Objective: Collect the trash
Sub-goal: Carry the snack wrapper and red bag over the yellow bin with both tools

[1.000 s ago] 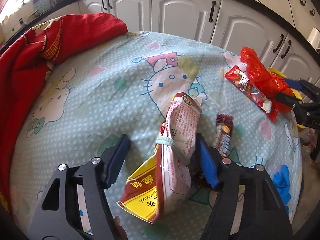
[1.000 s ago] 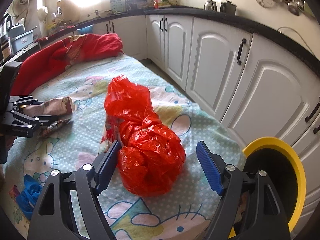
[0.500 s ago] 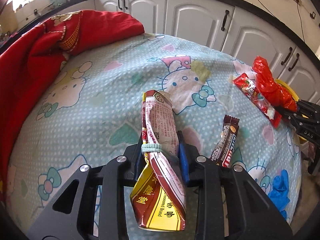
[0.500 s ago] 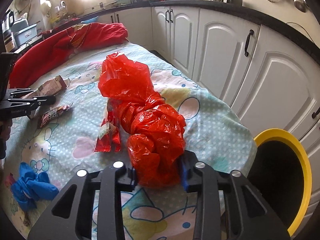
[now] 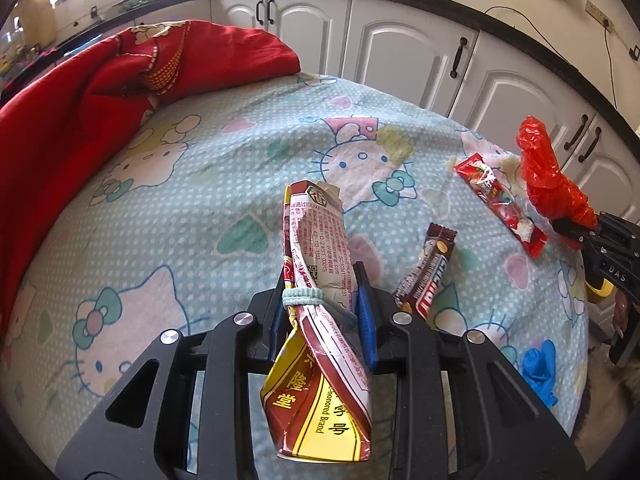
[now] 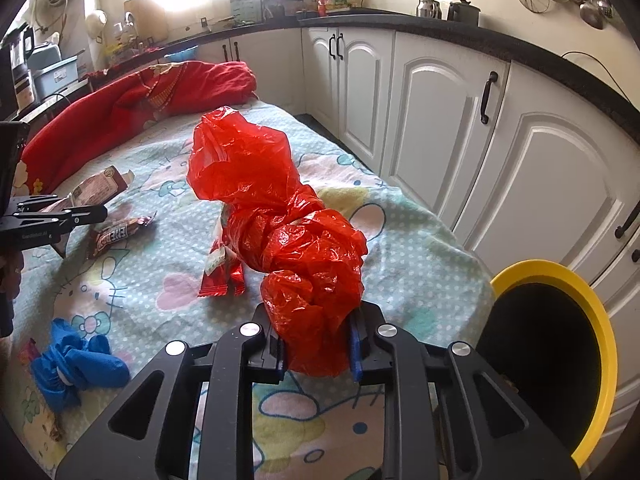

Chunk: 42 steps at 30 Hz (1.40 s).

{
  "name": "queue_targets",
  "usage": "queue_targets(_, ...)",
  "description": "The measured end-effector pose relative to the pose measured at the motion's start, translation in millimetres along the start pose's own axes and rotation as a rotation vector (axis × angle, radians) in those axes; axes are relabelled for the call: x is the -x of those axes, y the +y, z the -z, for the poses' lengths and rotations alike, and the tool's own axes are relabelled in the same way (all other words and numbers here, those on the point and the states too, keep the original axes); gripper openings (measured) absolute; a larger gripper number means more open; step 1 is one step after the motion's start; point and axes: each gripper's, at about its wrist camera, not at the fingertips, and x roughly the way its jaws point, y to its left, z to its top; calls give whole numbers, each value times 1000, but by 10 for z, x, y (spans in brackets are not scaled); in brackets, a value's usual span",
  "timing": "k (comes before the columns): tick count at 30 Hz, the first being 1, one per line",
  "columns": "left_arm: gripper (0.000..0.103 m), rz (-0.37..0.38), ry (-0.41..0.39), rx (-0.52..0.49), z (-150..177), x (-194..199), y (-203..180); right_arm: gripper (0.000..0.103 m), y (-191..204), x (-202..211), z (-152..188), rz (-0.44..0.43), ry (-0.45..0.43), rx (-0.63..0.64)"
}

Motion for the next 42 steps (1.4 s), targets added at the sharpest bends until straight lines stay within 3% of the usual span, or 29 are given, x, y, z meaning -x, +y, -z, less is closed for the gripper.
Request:
queue_targets(20, 22, -21, -132, 41, -20, 664, -427, 21, 31, 570, 30, -21, -74, 46)
queue_targets(42, 22, 92, -203, -31, -199, 809, -1330, 21, -350, 1099, 166, 33, -134, 26)
